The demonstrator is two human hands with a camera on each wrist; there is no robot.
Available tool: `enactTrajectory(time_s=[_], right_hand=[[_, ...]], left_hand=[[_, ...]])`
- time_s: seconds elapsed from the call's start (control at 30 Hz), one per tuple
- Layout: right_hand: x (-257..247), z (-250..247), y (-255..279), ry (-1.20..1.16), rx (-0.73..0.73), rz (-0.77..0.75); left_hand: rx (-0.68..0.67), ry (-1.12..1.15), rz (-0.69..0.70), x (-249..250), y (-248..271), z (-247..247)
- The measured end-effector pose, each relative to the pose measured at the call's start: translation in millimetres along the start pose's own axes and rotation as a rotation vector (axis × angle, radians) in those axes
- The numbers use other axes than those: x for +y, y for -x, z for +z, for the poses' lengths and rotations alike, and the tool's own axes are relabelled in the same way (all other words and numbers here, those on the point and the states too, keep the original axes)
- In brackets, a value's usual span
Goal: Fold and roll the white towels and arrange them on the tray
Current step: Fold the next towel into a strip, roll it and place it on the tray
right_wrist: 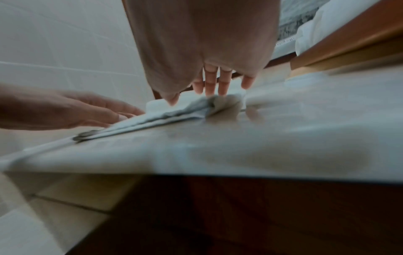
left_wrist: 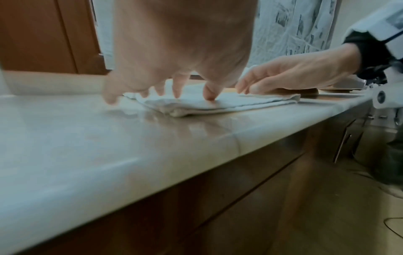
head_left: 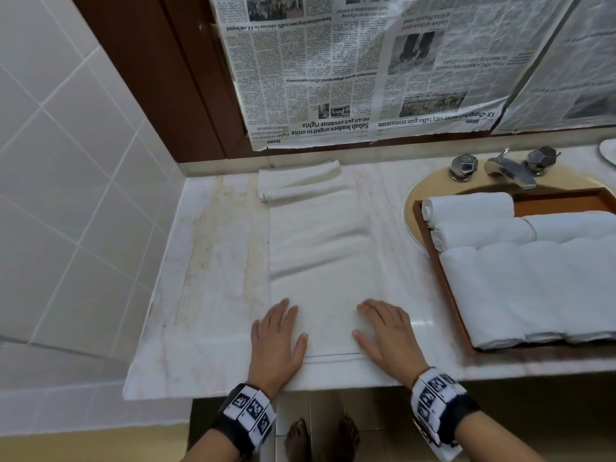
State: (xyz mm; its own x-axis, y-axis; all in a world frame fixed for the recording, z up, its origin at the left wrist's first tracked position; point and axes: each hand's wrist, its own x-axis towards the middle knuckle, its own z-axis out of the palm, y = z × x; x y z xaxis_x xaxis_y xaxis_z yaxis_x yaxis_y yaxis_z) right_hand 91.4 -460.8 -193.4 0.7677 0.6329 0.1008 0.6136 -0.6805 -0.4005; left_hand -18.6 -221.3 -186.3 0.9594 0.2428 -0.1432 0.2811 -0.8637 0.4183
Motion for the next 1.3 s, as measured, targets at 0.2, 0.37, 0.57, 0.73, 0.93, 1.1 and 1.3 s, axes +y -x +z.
enactTrajectory(time_s=[0.2, 0.37, 0.57, 0.73, 0.93, 1.1, 1.3], right_hand=[[4, -11, 40, 0.077, -0.069, -0.181], [-2, -2, 32, 0.196, 0.003, -0.192], [-10, -13, 18, 0.094, -0.093, -0.078], [-12, -26, 16, -0.024, -0.236, 0.034], [-11, -36, 11, -0.130, -0.337, 0.218], [-7, -34, 10, -0.235, -0.305, 0.299], [-5, -34, 10, -0.321, -0.235, 0.266]], left_hand=[[-0.004, 0.055, 0.250, -21, 38, -9], [0.016, 0.036, 0.291, -24, 33, -9], [0.013, -0.105, 0.219, -8, 33, -7], [0.072, -0.109, 0.244, -11, 29, -4], [-0.069, 0.051, 0.154, -16, 22, -21], [-0.078, 0.284, -0.039, -18, 19, -27], [-0.002, 0.295, -0.087, -12, 15, -23]])
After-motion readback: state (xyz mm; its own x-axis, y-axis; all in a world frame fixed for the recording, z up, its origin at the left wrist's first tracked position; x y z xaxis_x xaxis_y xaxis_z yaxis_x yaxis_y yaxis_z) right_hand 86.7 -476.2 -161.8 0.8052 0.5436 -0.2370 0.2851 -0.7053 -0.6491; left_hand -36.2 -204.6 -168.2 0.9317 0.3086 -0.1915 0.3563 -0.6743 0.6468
